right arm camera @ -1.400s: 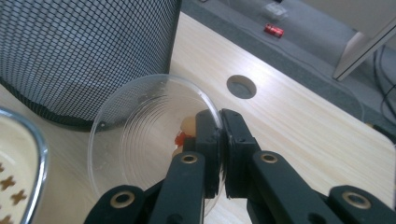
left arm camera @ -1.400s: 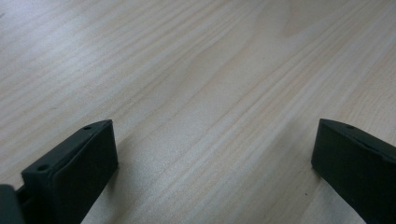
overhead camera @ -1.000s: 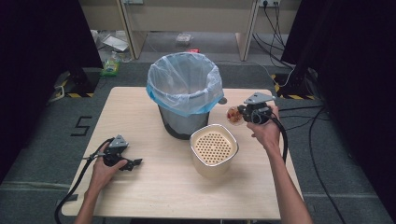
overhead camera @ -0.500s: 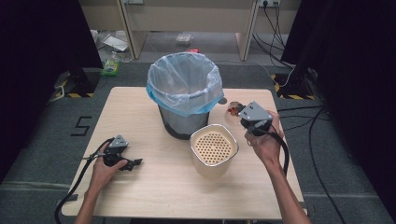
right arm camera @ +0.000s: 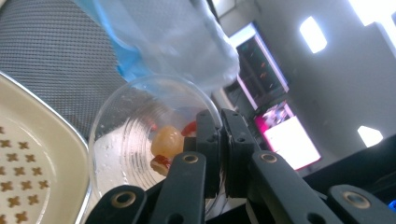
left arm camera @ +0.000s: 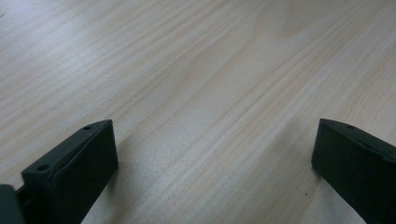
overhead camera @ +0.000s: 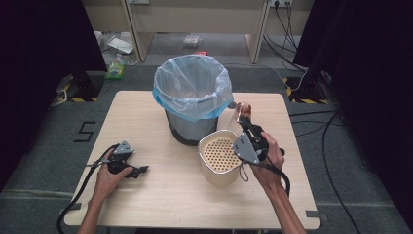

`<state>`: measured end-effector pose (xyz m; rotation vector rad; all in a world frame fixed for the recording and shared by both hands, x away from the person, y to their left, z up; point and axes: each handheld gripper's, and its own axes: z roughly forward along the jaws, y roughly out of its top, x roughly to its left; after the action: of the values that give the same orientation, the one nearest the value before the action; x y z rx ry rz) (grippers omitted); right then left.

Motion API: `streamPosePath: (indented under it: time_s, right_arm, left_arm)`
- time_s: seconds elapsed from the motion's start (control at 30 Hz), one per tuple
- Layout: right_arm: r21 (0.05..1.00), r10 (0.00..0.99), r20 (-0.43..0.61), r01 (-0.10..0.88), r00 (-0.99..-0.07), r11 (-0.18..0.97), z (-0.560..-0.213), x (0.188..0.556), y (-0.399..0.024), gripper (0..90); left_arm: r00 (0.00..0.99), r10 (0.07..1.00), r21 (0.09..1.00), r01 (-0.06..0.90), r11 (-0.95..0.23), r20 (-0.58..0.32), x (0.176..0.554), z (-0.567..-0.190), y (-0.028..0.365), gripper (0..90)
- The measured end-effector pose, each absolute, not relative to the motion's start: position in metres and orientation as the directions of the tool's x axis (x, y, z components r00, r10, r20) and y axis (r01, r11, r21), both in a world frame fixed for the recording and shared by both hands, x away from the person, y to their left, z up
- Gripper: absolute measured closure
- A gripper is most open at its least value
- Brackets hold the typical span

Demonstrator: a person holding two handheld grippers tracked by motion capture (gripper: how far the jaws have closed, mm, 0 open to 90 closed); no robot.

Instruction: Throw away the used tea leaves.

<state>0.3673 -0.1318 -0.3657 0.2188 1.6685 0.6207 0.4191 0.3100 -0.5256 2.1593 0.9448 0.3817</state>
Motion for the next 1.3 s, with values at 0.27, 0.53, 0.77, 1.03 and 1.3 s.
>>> streamPosePath:
  time_s: [0.27,0.53,0.77,1.03,1.3]
  right_arm:
    - [0.447,0.433,-0.894,-0.271,-0.112,0.853,-0.384,0.358,-0.116,87.4]
    - [0.391,0.407,-0.913,-0.312,-0.017,0.866,-0.394,0.346,-0.111,87.6]
    - [0.269,0.301,-0.952,-0.306,0.061,0.913,-0.399,0.349,-0.107,87.6]
    - [0.274,0.313,-0.947,-0.317,0.079,0.908,-0.398,0.352,-0.103,87.8]
    - [0.277,0.324,-0.940,-0.322,0.102,0.905,-0.399,0.348,-0.105,88.0]
  left_arm:
    - [0.685,0.728,0.728,0.509,-0.458,-0.021,0.419,-0.526,0.310,0.0]
    - [0.685,0.728,0.729,0.509,-0.458,-0.021,0.419,-0.526,0.310,0.0]
    - [0.685,0.728,0.729,0.509,-0.458,-0.021,0.419,-0.526,0.310,0.0]
    - [0.685,0.728,0.729,0.509,-0.458,-0.021,0.419,-0.526,0.310,0.0]
    - [0.685,0.728,0.729,0.509,-0.458,-0.021,0.419,-0.526,0.310,0.0]
